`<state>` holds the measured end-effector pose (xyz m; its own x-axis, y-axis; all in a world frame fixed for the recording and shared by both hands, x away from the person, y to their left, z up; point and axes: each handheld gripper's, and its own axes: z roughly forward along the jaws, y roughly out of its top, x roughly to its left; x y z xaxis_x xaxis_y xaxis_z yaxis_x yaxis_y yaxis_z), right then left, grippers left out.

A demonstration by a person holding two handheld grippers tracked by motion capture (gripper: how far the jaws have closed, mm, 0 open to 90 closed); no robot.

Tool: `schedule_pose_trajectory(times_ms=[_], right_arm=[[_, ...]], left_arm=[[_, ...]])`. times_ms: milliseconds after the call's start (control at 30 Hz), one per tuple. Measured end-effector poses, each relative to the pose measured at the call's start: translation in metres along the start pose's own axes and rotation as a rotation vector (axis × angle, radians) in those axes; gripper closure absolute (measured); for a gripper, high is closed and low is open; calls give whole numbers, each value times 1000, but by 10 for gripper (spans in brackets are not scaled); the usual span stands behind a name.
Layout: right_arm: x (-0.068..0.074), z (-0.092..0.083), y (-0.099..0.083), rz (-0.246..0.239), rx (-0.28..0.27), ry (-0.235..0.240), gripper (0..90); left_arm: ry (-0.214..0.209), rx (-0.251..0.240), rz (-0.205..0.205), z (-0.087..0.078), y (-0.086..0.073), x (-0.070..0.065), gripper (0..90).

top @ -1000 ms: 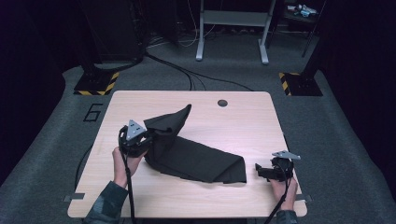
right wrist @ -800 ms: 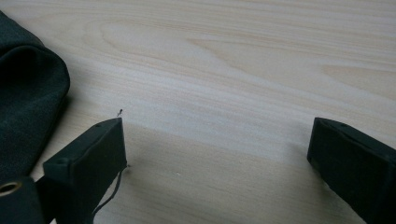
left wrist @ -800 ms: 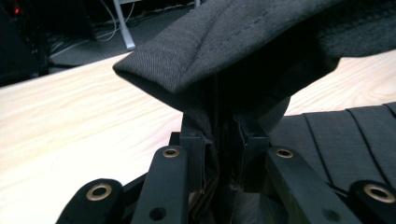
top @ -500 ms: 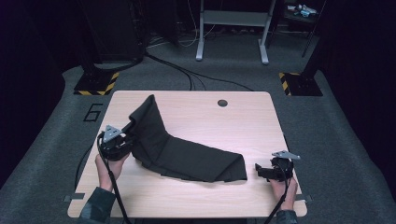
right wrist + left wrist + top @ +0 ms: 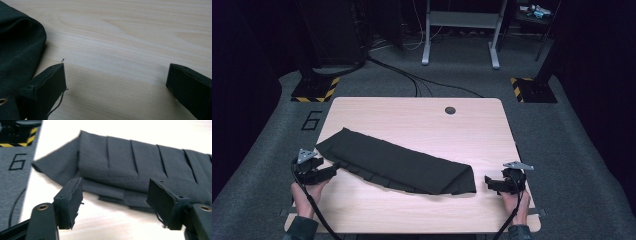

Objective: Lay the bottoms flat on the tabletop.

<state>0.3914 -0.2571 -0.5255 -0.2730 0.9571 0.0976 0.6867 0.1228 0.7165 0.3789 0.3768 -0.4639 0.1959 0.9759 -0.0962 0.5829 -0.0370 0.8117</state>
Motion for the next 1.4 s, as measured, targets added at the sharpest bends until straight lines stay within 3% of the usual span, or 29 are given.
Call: schedule_pose_trajectory(times_ms=[100, 267, 367, 567, 667, 700, 767, 833, 933, 1100, 1133, 1400], right_arm=[[11, -5, 3, 16, -14, 28, 19], [46, -14, 21, -50, -50, 84, 22], [72, -13, 31, -109, -44, 102, 24], [112, -5, 42, -185, -35, 152, 28], [131, 3, 45, -224, -12, 186, 31], [137, 7, 45, -236, 3, 189, 31], [146, 16, 44, -240, 34, 201, 38], [149, 25, 42, -249, 76, 182, 50], [146, 33, 40, -253, 94, 171, 50], [135, 42, 35, -224, 109, 154, 49], [134, 42, 35, -217, 115, 147, 49], [125, 43, 38, -232, 123, 128, 47]], left_arm=[[8, -6, 29, 4, 12, 0, 237], [5, 19, 90, 25, 32, -5, 198], [8, 36, 111, 39, 39, -9, 182], [20, 119, 142, 69, 44, -6, 148], [25, 159, 156, 83, 41, -4, 147], [22, 160, 142, 88, 38, -4, 147], [5, 208, 144, 94, 35, -4, 144], [-8, 240, 160, 100, 31, -4, 135], [-18, 267, 161, 104, 27, -4, 130], [-9, 257, 176, 103, 19, -8, 132], [-13, 254, 159, 103, 18, -8, 132], [-35, 249, 153, 95, 9, -13, 141]])
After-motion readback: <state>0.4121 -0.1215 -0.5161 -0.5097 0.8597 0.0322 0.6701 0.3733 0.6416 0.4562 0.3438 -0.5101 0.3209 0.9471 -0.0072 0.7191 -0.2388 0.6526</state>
